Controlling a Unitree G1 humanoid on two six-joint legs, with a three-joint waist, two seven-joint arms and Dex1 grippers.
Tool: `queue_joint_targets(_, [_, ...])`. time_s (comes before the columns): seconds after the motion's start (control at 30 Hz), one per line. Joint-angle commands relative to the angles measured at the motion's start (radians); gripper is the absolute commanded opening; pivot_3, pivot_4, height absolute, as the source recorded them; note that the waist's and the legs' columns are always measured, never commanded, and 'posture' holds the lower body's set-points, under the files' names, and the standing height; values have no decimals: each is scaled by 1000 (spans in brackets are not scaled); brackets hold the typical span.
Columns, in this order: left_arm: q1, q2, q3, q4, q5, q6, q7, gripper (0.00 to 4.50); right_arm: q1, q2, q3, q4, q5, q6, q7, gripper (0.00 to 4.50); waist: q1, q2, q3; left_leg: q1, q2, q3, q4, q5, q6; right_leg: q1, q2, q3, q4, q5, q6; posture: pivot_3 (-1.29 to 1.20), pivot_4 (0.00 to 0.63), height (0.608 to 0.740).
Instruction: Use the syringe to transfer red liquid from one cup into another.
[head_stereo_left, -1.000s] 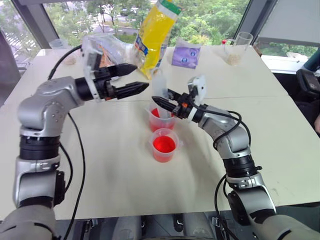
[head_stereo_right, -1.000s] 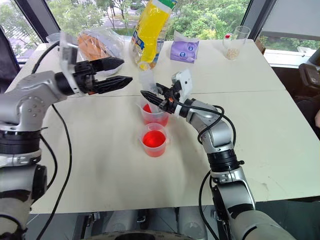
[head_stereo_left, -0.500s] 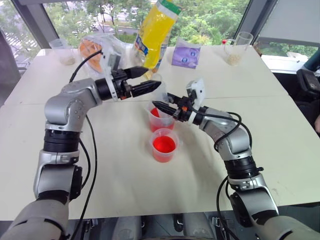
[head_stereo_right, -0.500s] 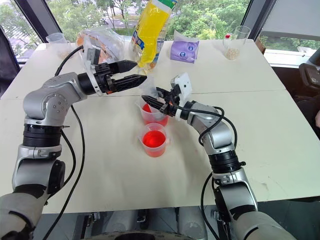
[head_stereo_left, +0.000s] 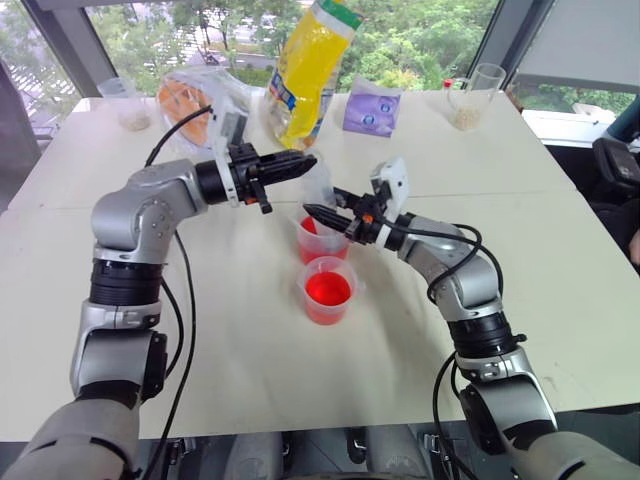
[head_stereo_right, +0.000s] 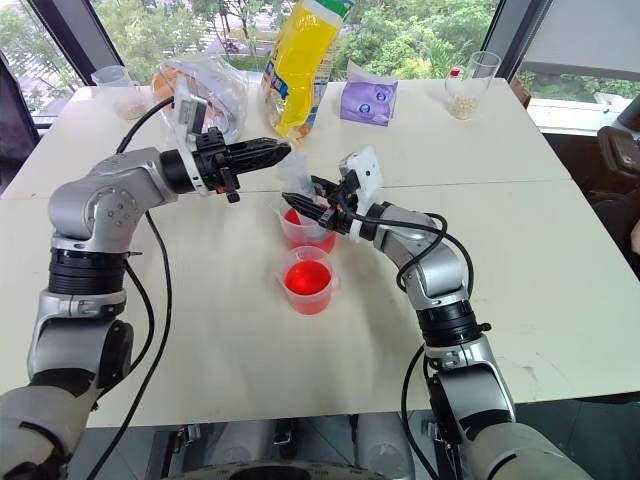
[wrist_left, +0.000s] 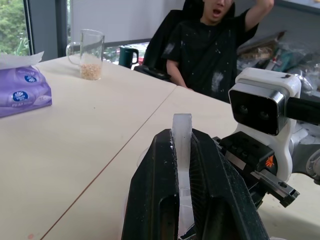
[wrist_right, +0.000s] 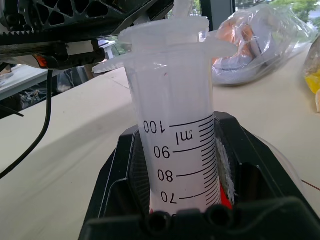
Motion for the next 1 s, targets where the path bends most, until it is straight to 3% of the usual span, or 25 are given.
queue_joint_targets(0.03, [-33, 0, 20, -27, -18, -15, -9, 40, -23, 3, 2, -21, 10, 1, 6, 1408, 0, 0, 0, 0, 0, 0, 0, 0, 0, 0, 0, 0, 0, 0, 0, 0, 150, 740])
queue_joint_targets(0.47, [-191, 41, 79, 98, 8, -74, -7, 40, -1, 0, 27, 0, 5, 20, 35, 1408, 0, 0, 0, 0, 0, 0, 0, 0, 0, 0, 0, 0, 0, 0, 0, 0, 150, 740])
queue_joint_targets(1.0, [-227, 73, 95, 141, 32, -116, -18, 40, 32, 6, 43, -16, 6, 43, 38, 1408, 0, 0, 0, 0, 0, 0, 0, 0, 0, 0, 0, 0, 0, 0, 0, 0, 150, 740])
